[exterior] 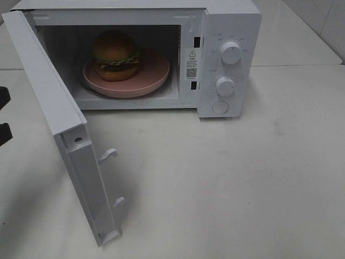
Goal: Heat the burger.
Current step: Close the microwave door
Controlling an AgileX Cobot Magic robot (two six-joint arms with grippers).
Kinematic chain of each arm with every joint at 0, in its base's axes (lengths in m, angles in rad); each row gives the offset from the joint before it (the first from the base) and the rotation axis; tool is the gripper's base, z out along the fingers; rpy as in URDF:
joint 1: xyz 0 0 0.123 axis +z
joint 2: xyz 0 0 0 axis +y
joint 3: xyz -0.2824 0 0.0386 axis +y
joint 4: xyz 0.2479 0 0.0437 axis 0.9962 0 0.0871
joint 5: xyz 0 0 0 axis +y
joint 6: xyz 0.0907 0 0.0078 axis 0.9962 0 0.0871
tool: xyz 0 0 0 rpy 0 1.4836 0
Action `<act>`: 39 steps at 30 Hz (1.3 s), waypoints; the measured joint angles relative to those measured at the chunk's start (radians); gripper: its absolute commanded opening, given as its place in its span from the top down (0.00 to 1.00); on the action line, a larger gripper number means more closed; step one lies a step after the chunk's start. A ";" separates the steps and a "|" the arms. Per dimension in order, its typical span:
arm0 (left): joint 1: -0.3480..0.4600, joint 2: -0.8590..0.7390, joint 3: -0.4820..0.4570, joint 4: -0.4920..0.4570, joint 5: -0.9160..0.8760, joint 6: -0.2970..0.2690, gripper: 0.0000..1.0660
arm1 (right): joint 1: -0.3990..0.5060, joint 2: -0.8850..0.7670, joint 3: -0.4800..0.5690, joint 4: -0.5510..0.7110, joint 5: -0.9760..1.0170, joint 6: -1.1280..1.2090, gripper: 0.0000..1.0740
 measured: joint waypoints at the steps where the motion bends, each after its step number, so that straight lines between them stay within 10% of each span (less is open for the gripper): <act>1: 0.000 0.000 0.000 0.000 0.000 0.000 1.00 | 0.000 0.000 0.000 0.000 0.000 0.000 0.29; 3: -0.100 0.044 0.000 -0.136 -0.017 0.075 1.00 | 0.000 0.000 0.000 0.000 0.000 0.000 0.29; 19: -0.416 0.240 -0.017 -0.464 -0.220 0.153 1.00 | 0.000 0.000 0.000 0.000 0.000 0.000 0.29; 39: -0.707 0.433 -0.390 -0.906 -0.146 0.382 1.00 | 0.000 0.000 0.000 0.000 0.000 0.000 0.29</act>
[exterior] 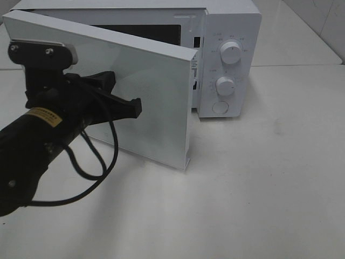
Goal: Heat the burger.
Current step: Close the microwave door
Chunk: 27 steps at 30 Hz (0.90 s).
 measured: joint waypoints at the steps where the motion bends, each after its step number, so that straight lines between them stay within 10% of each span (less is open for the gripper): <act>1: -0.002 0.015 -0.042 -0.026 0.026 0.025 1.00 | 0.000 0.000 0.000 0.000 0.000 0.000 0.29; 27: -0.011 0.270 -0.542 -0.353 0.267 0.453 1.00 | 0.000 0.000 0.000 0.000 0.000 0.000 0.29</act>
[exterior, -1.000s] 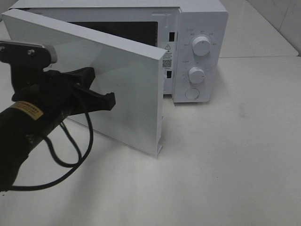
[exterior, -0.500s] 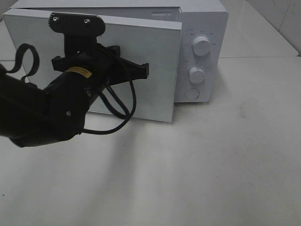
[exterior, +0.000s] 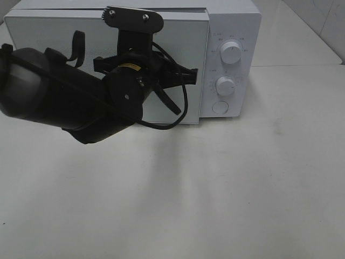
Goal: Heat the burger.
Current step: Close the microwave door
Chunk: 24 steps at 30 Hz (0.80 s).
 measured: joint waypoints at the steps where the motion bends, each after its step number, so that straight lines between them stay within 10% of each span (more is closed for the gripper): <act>1: 0.000 0.000 0.000 0.000 0.000 0.000 1.00 | 0.000 0.000 0.000 0.000 0.000 0.000 0.29; 24: 0.036 0.053 -0.115 -0.035 0.141 0.153 1.00 | 0.000 0.000 0.000 0.000 0.000 0.000 0.29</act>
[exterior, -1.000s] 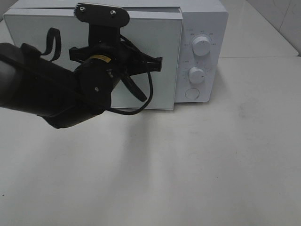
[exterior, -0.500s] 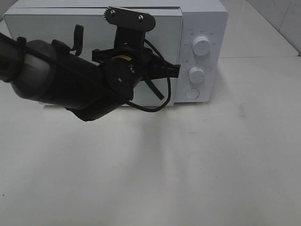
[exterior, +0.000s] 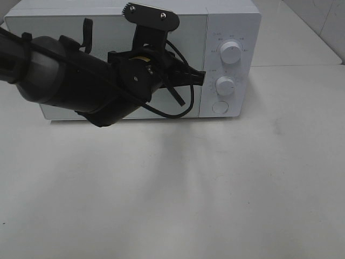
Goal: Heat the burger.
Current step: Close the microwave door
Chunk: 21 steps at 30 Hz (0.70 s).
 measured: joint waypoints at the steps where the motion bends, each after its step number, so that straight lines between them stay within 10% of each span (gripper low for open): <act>1: 0.000 0.000 0.000 0.000 0.000 0.000 1.00 | 0.000 0.000 0.000 0.000 0.000 0.000 0.29; 13: -0.079 -0.056 0.049 -0.112 -0.050 0.077 1.00 | 0.000 0.000 0.000 0.000 0.000 0.000 0.29; 21: -0.096 -0.154 0.137 -0.103 0.224 0.116 1.00 | 0.000 0.000 0.000 0.000 0.000 0.000 0.29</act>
